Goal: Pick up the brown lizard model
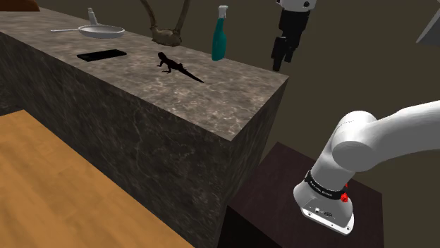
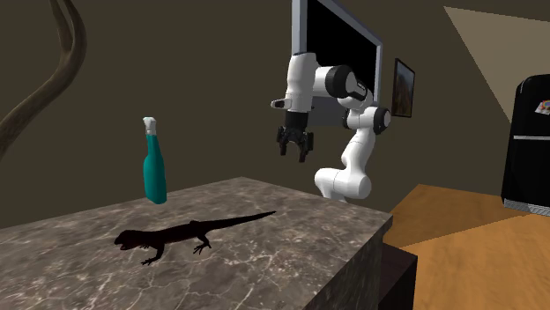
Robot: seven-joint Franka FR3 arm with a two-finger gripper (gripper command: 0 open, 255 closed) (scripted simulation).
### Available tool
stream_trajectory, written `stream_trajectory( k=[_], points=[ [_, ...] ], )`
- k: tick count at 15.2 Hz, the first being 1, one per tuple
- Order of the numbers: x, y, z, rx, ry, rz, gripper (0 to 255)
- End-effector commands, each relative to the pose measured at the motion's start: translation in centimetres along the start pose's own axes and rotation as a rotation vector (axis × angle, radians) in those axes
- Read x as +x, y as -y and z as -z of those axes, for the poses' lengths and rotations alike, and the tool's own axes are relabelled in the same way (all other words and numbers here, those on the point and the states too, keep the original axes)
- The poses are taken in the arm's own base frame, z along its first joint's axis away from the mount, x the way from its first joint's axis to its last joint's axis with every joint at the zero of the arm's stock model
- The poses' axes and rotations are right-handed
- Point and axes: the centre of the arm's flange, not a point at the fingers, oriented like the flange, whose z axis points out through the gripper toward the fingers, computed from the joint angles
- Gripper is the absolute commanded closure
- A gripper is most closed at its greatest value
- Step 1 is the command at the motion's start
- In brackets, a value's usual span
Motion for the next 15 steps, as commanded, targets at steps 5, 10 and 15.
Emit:
stream_trajectory(
  k=[5,10,15],
  points=[
    [4.7,1.8,-0.5,0.013,-0.009,-0.021,0],
    [10.7,4.0,-0.9,0.029,-0.020,-0.048,0],
    [16.7,6.0,-1.3,0.046,-0.032,-0.074,0]
  ],
)
